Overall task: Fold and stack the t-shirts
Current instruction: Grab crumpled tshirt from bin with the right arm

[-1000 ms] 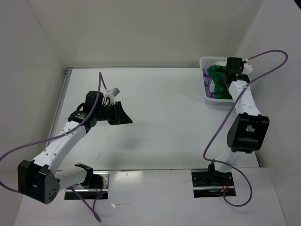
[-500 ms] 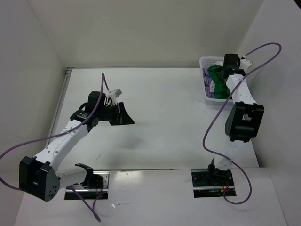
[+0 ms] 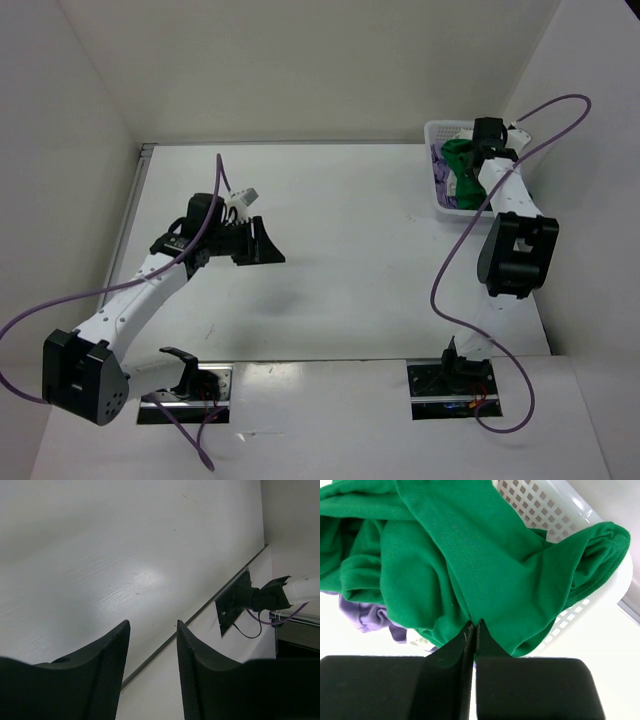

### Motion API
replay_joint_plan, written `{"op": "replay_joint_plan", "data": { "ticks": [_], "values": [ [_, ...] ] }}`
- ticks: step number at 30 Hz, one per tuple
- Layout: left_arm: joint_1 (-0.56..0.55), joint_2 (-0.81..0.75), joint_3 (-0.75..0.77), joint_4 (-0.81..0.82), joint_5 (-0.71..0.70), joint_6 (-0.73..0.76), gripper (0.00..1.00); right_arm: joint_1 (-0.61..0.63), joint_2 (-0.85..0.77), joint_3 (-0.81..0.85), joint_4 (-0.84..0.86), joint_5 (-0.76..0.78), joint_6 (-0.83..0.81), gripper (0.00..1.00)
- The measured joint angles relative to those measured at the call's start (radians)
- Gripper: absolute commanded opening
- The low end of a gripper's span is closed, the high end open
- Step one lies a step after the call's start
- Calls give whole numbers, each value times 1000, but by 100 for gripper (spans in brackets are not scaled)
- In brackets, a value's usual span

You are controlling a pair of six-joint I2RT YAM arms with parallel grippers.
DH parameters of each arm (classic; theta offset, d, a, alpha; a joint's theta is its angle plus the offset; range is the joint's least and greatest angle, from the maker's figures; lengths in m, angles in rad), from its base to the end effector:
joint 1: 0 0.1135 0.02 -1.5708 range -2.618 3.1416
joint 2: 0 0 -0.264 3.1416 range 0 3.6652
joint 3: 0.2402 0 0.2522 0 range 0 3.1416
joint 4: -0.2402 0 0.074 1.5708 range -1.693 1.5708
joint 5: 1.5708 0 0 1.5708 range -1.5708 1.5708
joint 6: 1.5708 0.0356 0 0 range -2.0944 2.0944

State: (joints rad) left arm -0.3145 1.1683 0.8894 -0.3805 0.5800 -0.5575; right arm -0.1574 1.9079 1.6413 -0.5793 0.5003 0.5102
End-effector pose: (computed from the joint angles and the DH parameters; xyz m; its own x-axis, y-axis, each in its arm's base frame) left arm 0.2323 -0.0961 0.2831 -0.8492 -0.1891 -0.4931 0.2609 0.6616 -0.7031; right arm 0.4212 -0.0841 0.2772 -0.4246 0.5013 -0.7540 0.7552 0.6554 0.0105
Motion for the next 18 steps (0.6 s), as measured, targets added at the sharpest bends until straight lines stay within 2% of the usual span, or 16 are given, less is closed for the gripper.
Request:
{"op": "replay_joint_plan", "data": {
  "ticks": [6, 9, 15, 18],
  "values": [
    [15, 14, 2, 0, -4, -3, 50, -1, -60, 14, -16, -48, 3, 0],
    [29, 43, 33, -1, -9, -29, 53, 0, -134, 97, -49, -138, 22, 0],
    [65, 95, 137, 22, -11, -101, 54, 21, -344, 307, -38, -409, 87, 0],
    [111, 102, 164, 36, -23, -133, 54, 35, -424, 403, 20, -623, 164, 0]
  ]
}}
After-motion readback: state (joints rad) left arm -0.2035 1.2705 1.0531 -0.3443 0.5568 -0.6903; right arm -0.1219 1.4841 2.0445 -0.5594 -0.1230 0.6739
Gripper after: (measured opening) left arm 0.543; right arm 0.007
